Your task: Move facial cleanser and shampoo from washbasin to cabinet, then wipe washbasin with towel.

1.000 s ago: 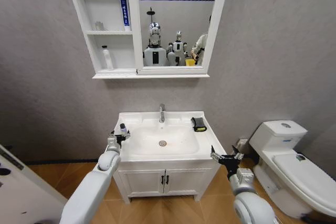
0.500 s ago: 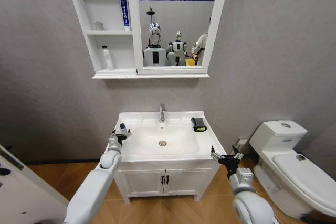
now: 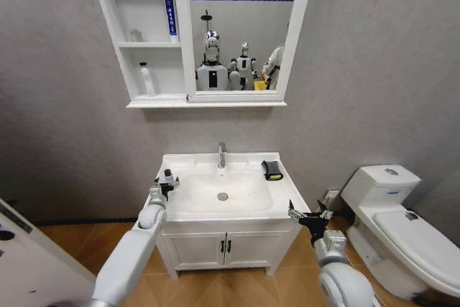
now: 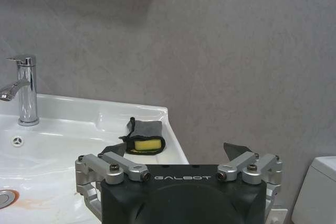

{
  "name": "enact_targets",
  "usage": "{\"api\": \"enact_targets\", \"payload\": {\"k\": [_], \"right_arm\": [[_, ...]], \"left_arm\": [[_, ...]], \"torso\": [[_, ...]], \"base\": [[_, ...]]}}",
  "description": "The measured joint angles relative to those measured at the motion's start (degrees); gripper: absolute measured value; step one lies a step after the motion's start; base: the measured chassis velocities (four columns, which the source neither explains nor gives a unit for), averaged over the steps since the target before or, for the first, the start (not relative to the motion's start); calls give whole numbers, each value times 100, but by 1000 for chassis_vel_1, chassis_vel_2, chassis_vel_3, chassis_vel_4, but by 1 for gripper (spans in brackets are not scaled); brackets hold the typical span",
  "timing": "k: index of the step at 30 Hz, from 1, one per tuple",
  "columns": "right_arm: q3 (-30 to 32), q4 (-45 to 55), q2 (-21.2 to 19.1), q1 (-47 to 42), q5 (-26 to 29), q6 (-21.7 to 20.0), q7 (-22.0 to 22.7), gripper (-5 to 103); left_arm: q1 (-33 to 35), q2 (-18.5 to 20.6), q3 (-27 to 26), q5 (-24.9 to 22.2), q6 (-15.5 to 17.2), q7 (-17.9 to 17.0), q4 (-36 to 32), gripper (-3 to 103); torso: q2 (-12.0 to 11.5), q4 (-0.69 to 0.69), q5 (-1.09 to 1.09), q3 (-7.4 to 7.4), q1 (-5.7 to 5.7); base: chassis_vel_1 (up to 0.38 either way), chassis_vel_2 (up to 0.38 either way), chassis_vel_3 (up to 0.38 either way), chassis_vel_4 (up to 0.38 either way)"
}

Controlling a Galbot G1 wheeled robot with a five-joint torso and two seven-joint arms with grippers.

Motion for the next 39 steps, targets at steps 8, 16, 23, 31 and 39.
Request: {"api": "enact_targets", "payload": {"k": [8,16,23,31,39], "right_arm": [[10,-2,14,7,25,6,8,100],[38,-4,5,7,41,20,10,100],[17,0,-9,24,43,21,19,100],[5,10,-16,33,41,15,26,100],[-152,26,52,35,-63,3,22,100]], "left_arm": [[1,-91,12,33,-9,54,45,75],[-60,-121,17,28,-8,57,47,47],[79,-17,-6,-27,45,31,-330,43],[312,815,-55,-981,1121,-1010,-2556,43],[-1257,2408,-40,-3682,2575,-2294,-3997,43]], "torso": [[0,0,0,0,0],[0,0,0,0,0],[-1,0,-1,0,0],[0,2,-1,0,0],[0,2,-1,0,-1]], "base": [[0,0,0,0],[0,0,0,0],[0,0,0,0],[0,0,0,0],[0,0,0,0]]}}
